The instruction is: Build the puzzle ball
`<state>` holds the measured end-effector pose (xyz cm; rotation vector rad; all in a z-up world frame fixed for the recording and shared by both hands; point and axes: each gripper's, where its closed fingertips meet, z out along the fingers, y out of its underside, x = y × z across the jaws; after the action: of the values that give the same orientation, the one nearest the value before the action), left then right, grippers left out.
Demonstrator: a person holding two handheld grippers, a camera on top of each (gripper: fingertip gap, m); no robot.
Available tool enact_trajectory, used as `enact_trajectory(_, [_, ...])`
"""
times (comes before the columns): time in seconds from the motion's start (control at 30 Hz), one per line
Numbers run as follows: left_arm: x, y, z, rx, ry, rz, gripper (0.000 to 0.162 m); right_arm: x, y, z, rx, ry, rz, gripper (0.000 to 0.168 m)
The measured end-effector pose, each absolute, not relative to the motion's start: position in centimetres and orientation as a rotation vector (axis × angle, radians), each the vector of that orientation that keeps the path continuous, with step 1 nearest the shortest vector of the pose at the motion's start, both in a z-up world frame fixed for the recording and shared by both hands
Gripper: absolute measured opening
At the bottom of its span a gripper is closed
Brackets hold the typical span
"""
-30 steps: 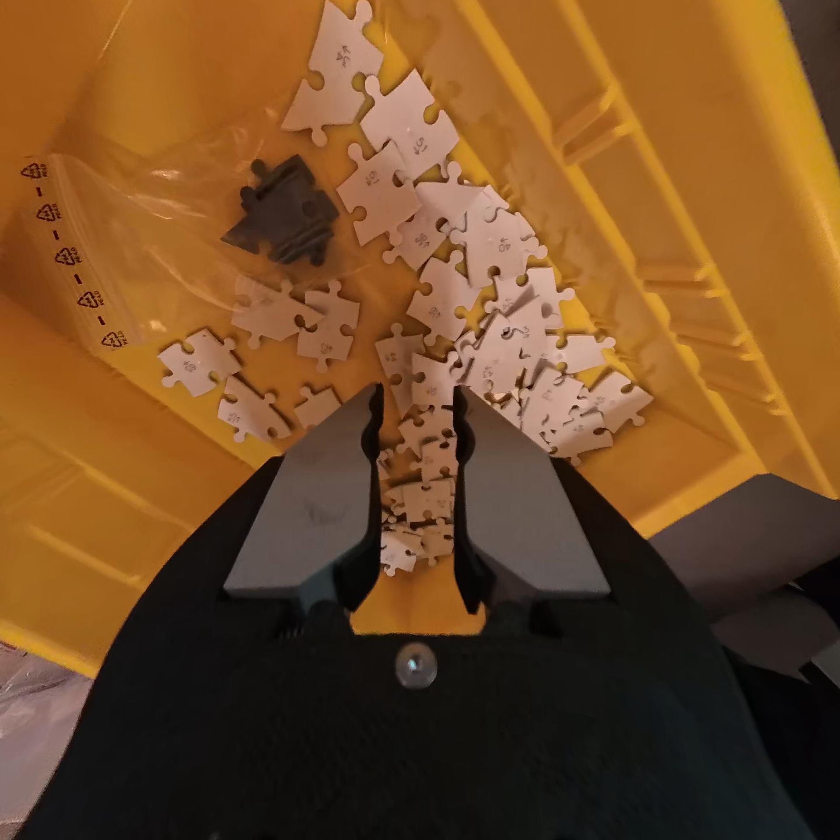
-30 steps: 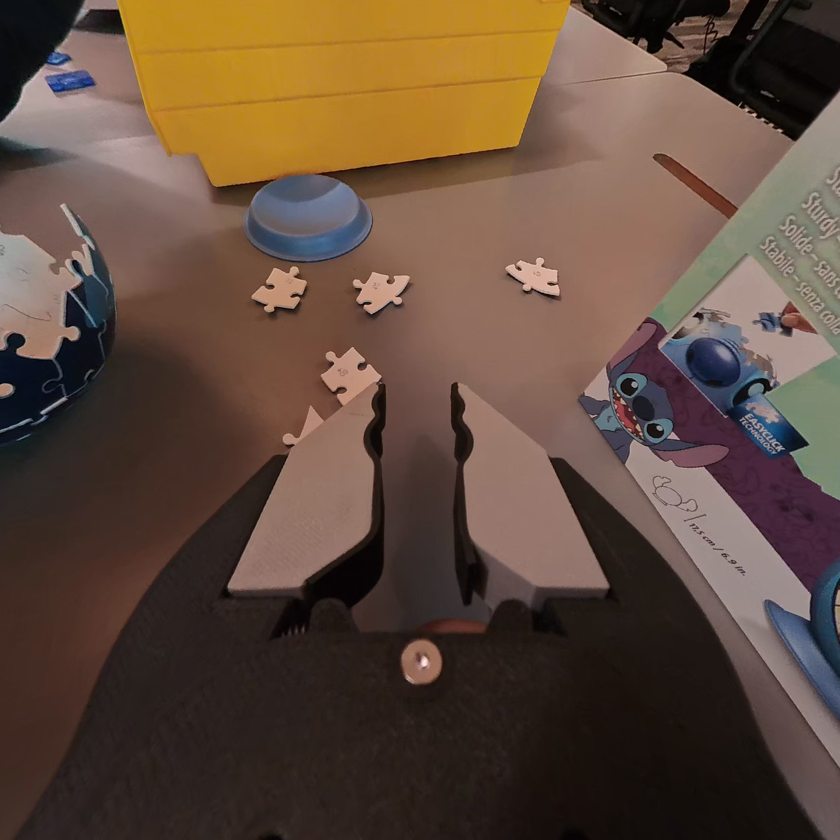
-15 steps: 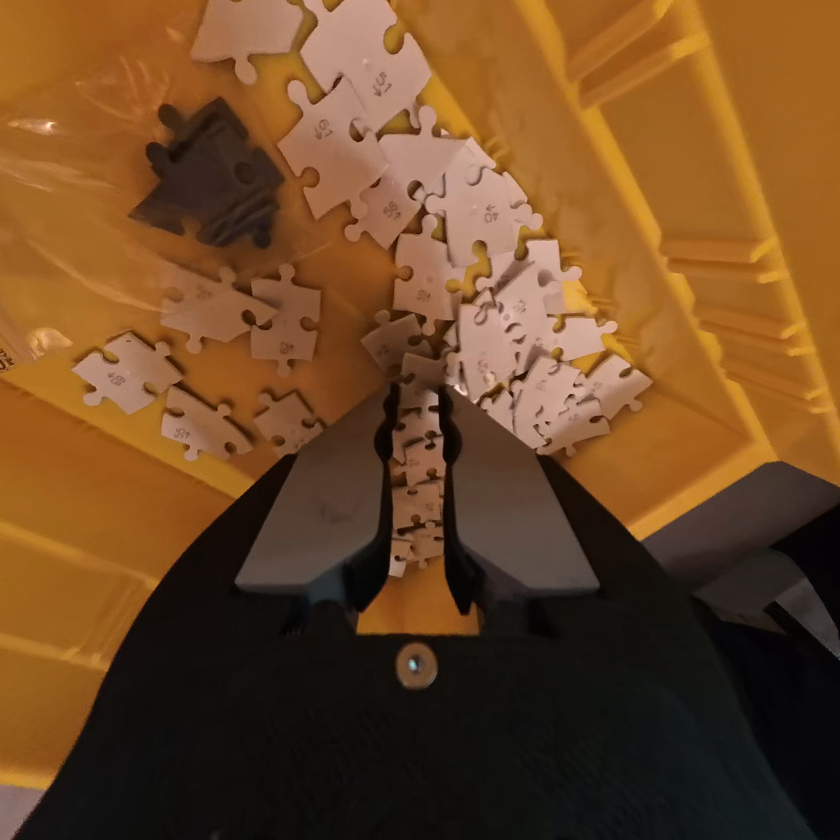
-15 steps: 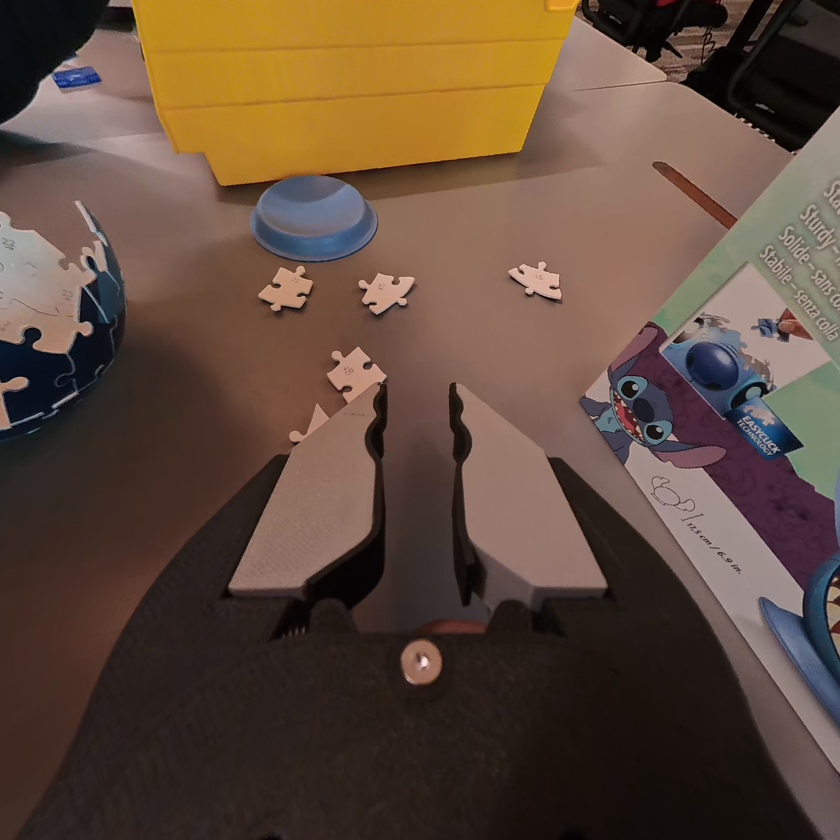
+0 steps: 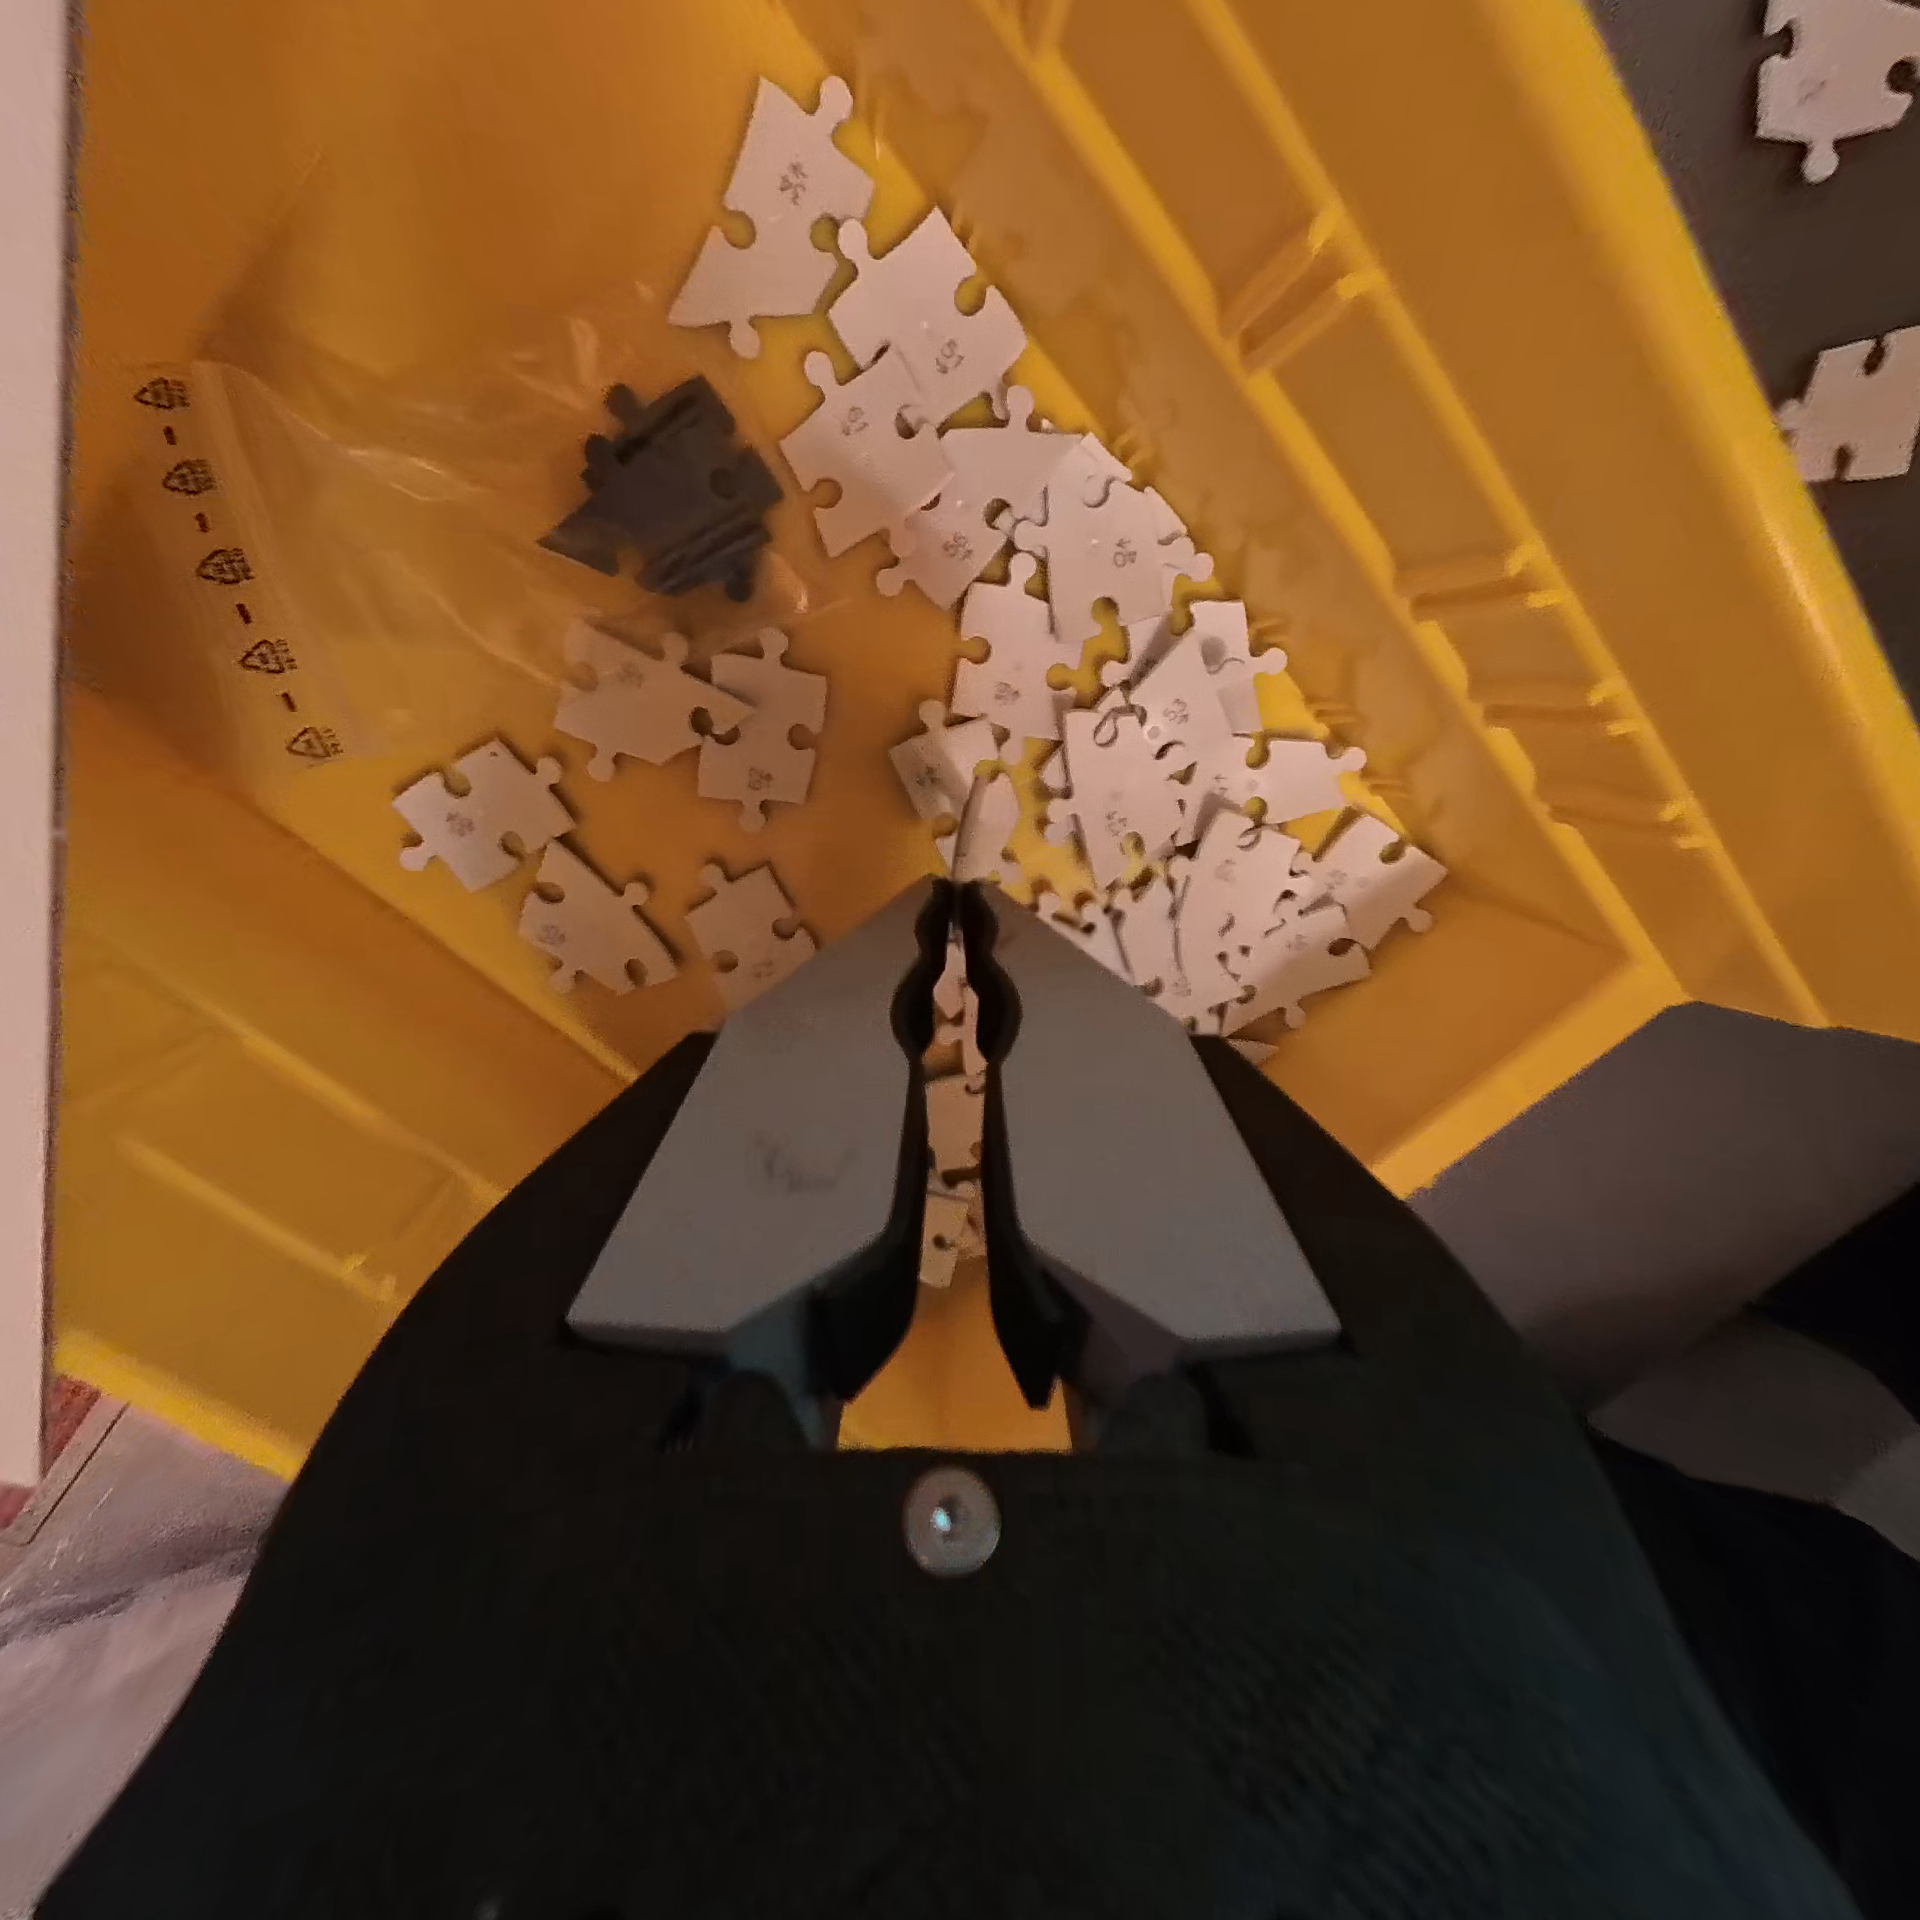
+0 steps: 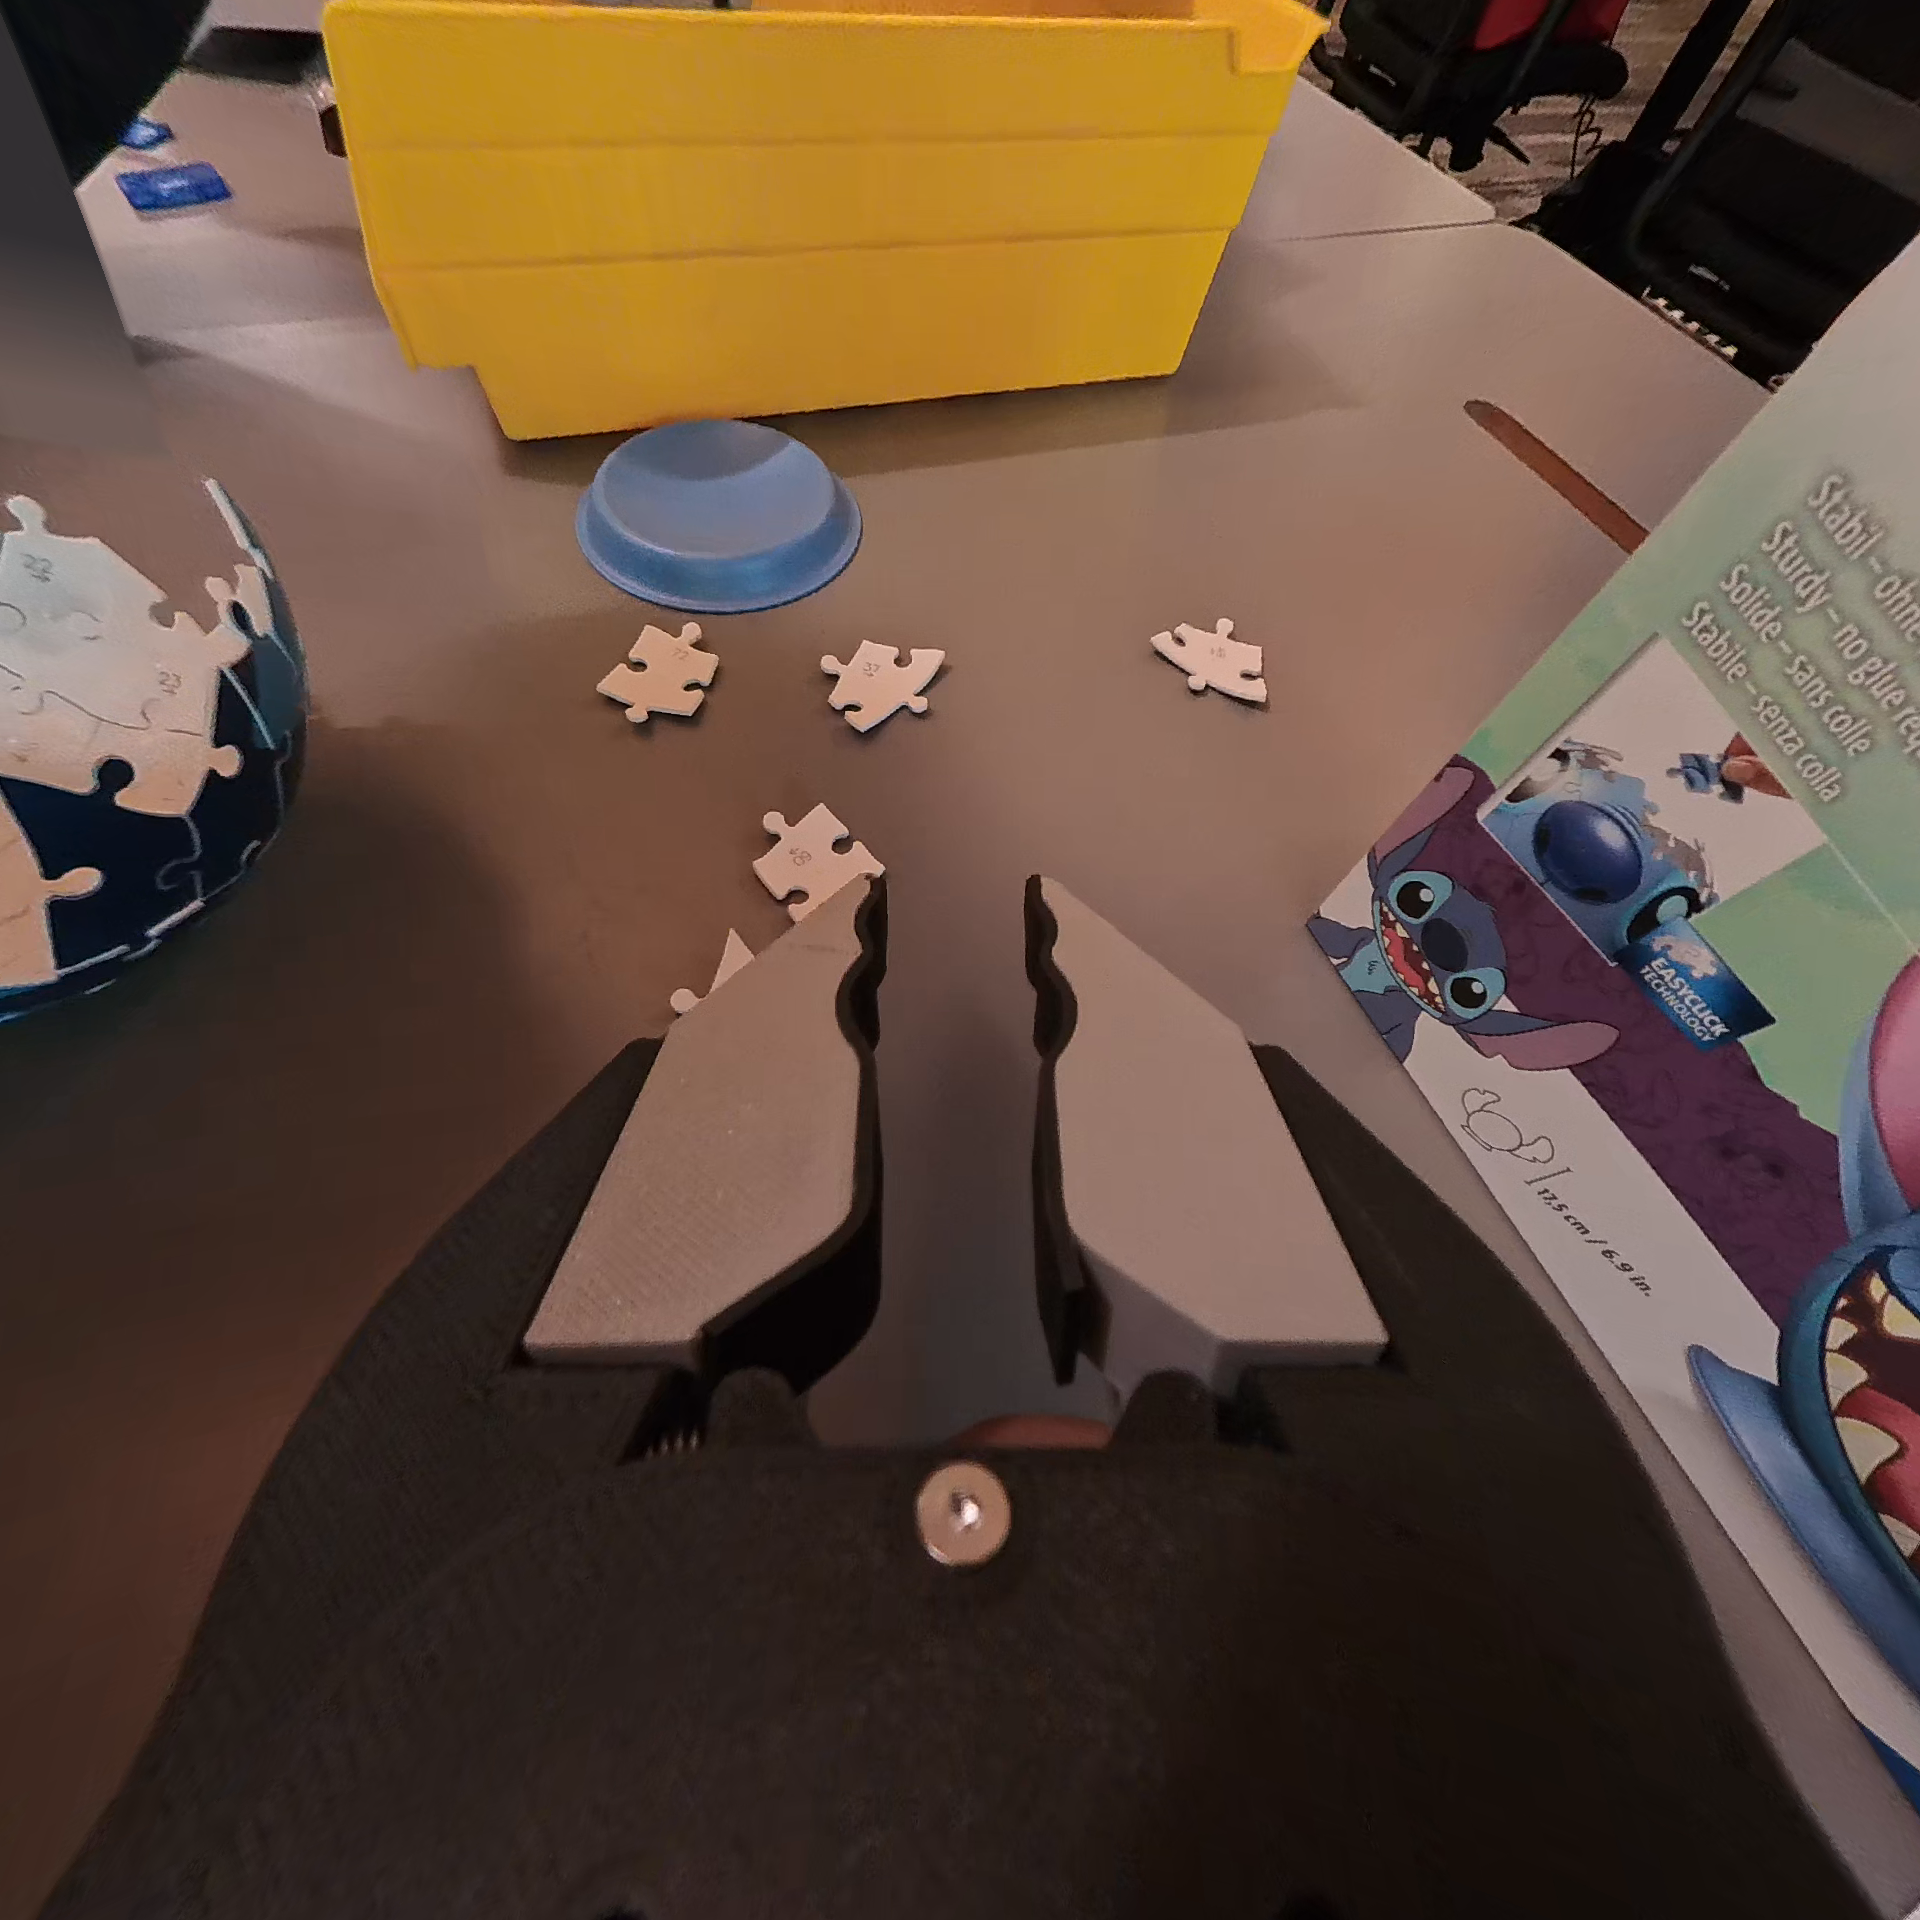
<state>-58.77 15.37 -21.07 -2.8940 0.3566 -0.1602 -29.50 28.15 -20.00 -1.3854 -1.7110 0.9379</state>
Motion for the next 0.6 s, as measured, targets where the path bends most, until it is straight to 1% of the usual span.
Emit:
enact_trajectory(0.1, [-59.2, 15.8, -18.3, -2.780, 0.316, -0.090, 0.000, -29.4, 27.9, -19.2, -1.387, -1.695, 0.962, 0.024])
enact_trajectory(0.2, [-57.6, 16.8, -12.7, -2.518, 0.276, -0.079, 0.000, -29.2, 27.2, -17.3, -1.368, -1.667, 1.031, 0.025])
enact_trajectory(0.3, [-53.3, 17.7, -6.8, -2.220, 0.283, -0.095, 0.000, -28.7, 25.3, -14.9, -1.314, -1.649, 1.163, 0.026])
enact_trajectory(0.37, [-48.9, 17.6, -4.2, -2.075, 0.335, -0.122, 0.000, -28.3, 23.5, -13.5, -1.279, -1.661, 1.255, 0.026])
enact_trajectory(0.43, [-44.0, 17.3, -2.3, -1.941, 0.370, -0.144, 0.000, -27.9, 21.4, -12.4, -1.242, -1.689, 1.348, 0.025])
enact_trajectory(0.6, [-33.0, 15.2, -0.5, -1.720, 0.445, -0.252, 0.000, -26.4, 17.0, -9.9, -1.152, -1.728, 1.485, 0.025])
